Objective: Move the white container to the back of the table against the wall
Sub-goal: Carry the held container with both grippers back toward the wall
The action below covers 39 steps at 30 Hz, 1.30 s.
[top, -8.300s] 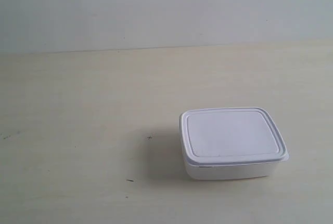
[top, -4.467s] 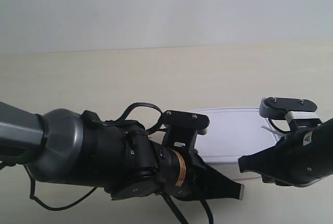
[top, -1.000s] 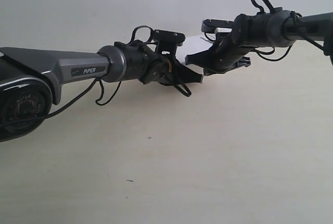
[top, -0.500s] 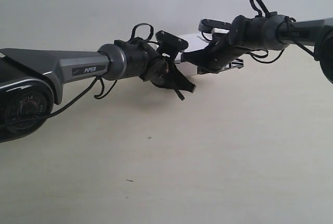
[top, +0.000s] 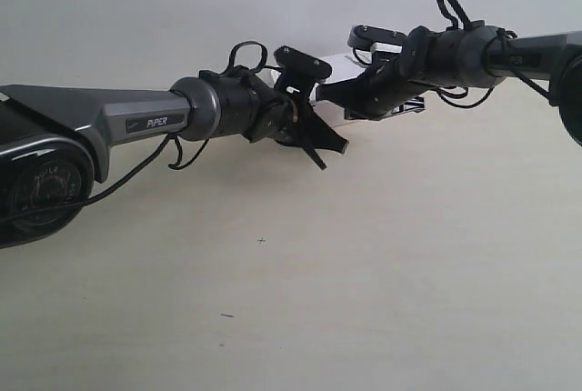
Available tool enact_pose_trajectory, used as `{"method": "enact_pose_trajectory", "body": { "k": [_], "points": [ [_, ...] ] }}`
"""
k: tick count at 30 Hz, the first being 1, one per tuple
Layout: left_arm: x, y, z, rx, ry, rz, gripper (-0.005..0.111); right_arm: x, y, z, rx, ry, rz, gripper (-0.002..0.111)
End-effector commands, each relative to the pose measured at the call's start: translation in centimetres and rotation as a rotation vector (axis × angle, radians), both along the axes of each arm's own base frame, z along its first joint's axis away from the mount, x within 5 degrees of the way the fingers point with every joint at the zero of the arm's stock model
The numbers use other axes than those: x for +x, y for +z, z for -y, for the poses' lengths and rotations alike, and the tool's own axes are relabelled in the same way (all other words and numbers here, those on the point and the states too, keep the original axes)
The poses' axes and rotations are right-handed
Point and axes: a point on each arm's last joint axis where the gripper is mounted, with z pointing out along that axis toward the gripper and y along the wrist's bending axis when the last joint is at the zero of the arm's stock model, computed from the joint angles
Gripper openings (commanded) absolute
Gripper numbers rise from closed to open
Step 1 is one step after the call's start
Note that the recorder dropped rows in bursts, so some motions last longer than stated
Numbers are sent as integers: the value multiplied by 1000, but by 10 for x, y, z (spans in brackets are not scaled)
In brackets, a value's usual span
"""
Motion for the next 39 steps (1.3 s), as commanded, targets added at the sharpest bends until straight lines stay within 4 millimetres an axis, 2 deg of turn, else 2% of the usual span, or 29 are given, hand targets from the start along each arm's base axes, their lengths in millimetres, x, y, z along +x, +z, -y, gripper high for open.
{"method": "enact_pose_trajectory", "body": {
  "k": [1,11,16,20,23,29,34,39],
  "points": [
    [5,1,-4,-32,17,18,0,5,5,3,2,-11,48,0],
    [2,-3,-9,46,7,-22,0,5,6,2,17,-21,54,0],
    [4,-1,-7,32,-9,12,0,5,5,2,20,-22,47,0],
    [3,-2,-9,71,-14,-1,0,4,-13,1,20,-25,8,0],
    [1,-6,-15,175,-13,-38,0,5,-25,1,38,-47,4,0],
    [-1,-8,-18,196,-2,-61,0,7,-20,-2,84,-57,39,0],
    [-1,-8,-18,199,-4,-59,0,10,-10,-25,93,-21,104,0],
    [-1,-8,-18,199,-2,-61,0,13,-1,-31,103,-10,129,0]
  ]
}}
